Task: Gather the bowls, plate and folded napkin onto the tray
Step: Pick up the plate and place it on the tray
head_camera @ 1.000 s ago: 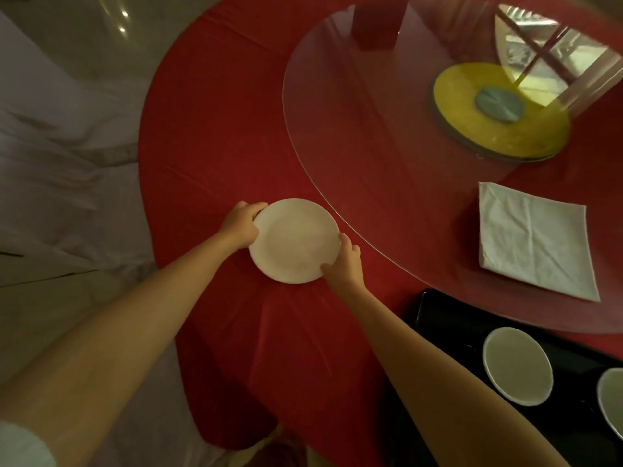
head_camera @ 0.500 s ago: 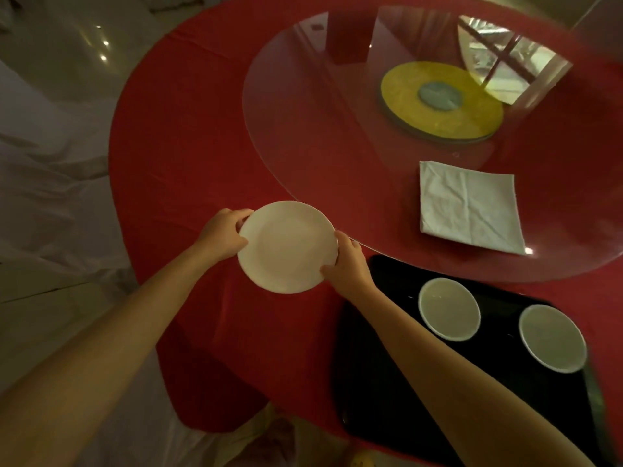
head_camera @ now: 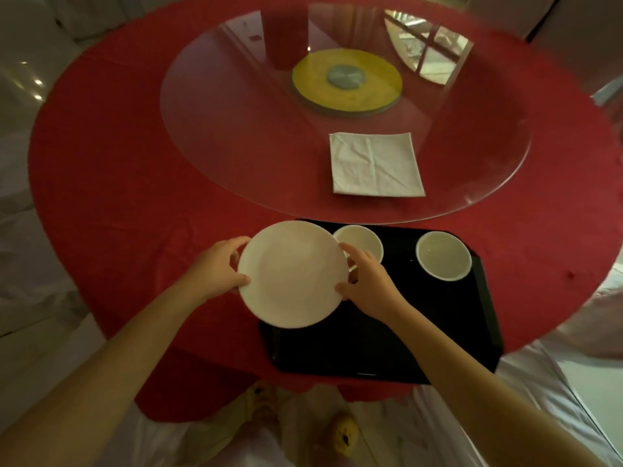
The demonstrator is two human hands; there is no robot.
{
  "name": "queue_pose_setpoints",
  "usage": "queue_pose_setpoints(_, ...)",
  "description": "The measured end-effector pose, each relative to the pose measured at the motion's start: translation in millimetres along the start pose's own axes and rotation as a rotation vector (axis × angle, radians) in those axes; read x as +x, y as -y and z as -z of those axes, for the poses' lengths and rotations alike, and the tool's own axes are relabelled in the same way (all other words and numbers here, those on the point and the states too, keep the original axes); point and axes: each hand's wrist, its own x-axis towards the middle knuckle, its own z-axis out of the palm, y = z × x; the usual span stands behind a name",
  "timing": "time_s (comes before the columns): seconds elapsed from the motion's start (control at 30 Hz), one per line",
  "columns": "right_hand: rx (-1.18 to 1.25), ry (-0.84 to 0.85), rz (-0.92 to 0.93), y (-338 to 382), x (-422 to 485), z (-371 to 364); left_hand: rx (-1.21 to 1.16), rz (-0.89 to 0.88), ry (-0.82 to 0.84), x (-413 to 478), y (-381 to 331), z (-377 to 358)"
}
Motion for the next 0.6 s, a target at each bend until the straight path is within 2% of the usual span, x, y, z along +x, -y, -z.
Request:
queue_pose_setpoints(0.07, -0.016, 0.002, 0.001, -37, -38, 21, 0.037, -0.012, 0.029, -21, -19, -47)
queue_pose_setpoints(0.2, -0.022, 0.016, -0.024, -69, -64, 24, 0.106, 0.031, 0.059, -41, -20, -87)
queue_pose_setpoints(0.6, -0.121, 0.042, -0.108, -105, -74, 15, 0.127, 0.091, 0.170, -46, -26, -126)
